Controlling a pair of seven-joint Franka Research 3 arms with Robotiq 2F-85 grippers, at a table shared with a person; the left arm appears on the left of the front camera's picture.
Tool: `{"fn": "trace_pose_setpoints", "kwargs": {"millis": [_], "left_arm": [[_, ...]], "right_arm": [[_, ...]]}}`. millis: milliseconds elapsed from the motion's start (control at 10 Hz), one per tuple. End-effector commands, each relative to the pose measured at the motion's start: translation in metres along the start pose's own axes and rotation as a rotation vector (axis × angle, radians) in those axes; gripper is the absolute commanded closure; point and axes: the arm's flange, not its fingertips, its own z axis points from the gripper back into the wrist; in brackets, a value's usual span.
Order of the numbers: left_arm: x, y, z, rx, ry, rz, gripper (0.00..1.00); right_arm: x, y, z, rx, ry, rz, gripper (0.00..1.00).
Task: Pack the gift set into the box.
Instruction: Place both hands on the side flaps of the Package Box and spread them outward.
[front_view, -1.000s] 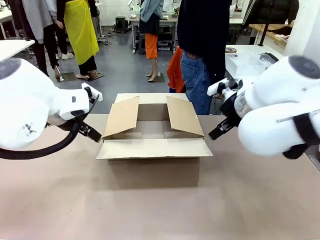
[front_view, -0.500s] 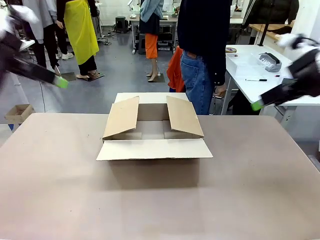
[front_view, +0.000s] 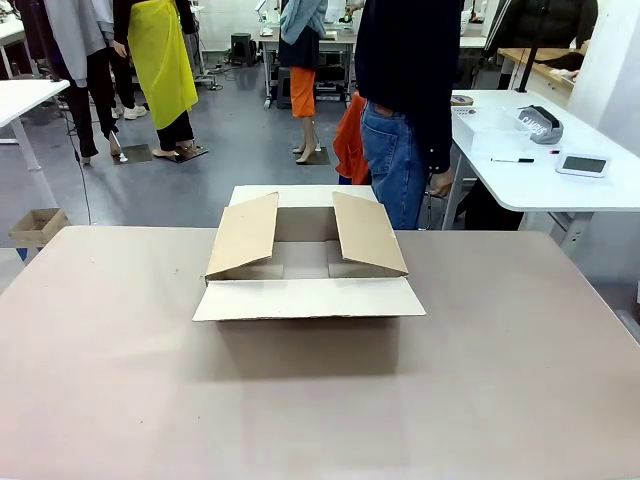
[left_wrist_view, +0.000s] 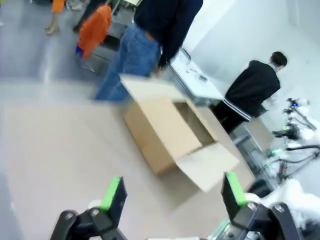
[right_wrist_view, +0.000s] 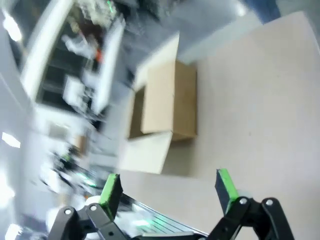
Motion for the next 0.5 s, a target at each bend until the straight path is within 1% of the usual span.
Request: {"fn": "trace_pose_setpoints", "kwargs": {"millis": [0,100,200,300,400], "left_arm": [[-0.087,0.043,-0.063,-0.091,0.074,0.174,0.0],[-0.094,0.054,-0.081,-0.161,0.048,0.228,0.0],[-0.096,0.046,-0.099,-0.165,0.023,0.266,0.0],[-0.058,0.073,-0.019,-0.114,0.04,0.189,0.0],[-0.058,0.073,-0.019,-0.114,0.04,0.189,0.0]], "right_arm": [[-0.038,-0.048,-0.033,0.184,-0.102,-0.136,0.0],[-0.038,-0.058,-0.037,0.209,-0.104,-0.151,0.0],[-0.04,-0.063,-0.041,0.162,-0.117,-0.108,0.0],[0.002,-0.053,0.01,0.149,-0.109,-0.179,0.0],[0.002,-0.053,0.01,0.149,-0.109,-0.179,0.0]]}}
